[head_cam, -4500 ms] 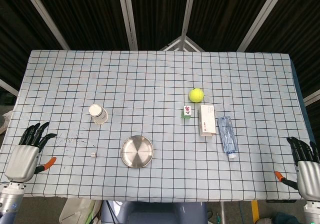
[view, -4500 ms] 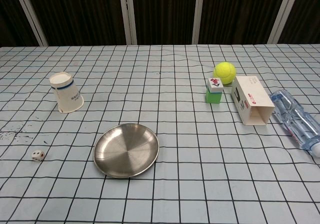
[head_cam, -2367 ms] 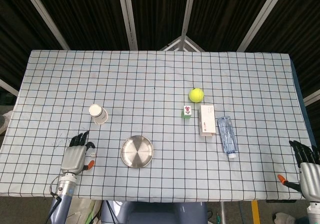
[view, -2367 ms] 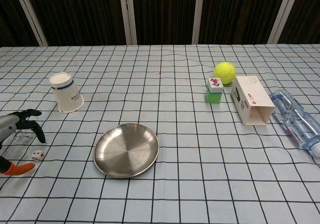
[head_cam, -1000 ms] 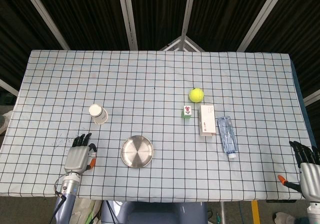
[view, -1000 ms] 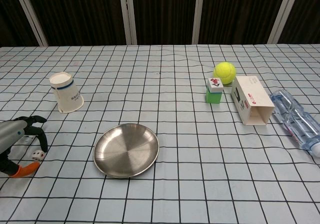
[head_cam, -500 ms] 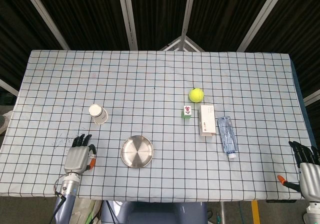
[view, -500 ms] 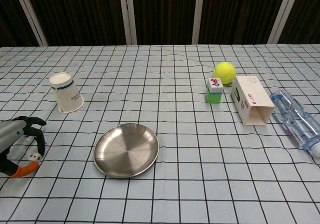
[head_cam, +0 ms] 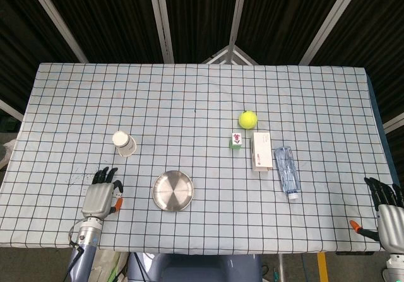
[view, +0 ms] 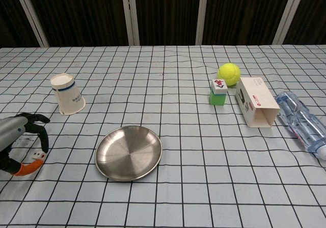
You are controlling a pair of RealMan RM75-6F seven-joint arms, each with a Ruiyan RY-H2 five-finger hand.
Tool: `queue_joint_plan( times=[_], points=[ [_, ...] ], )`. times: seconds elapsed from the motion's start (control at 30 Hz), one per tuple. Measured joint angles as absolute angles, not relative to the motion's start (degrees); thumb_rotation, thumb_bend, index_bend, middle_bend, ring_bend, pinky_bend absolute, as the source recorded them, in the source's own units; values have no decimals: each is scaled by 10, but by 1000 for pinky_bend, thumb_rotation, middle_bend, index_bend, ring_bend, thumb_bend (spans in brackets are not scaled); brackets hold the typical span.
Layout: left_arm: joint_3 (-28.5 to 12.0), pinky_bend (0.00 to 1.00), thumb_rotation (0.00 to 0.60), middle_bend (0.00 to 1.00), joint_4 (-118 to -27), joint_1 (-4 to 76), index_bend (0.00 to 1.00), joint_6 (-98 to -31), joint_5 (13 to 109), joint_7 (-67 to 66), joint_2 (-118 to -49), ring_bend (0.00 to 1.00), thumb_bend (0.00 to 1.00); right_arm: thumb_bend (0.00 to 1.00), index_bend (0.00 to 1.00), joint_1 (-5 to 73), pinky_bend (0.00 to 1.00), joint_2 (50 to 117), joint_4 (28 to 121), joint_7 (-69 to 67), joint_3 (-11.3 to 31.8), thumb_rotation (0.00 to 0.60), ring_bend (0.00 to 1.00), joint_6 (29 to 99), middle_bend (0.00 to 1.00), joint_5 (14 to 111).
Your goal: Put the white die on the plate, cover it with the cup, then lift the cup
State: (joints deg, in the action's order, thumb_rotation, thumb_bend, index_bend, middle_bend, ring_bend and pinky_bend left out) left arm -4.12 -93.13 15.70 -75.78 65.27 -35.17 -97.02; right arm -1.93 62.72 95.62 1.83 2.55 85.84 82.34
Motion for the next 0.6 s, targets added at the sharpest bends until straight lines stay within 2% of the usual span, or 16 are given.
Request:
queue_joint_plan(
  times=[0.3, 0.6],
  points=[
    [-53, 61, 600, 94, -991, 165, 532, -776, 686, -349, -950, 0, 564, 42, 108, -20, 36, 626, 958, 17, 24, 600, 116, 860, 125, 826],
    [-83, 61, 600, 92, -1001, 223, 534, -726, 670, -404, -992, 0, 563, 41, 108, -22, 36, 623, 958, 14, 26, 600, 116, 861, 124, 822]
  ],
)
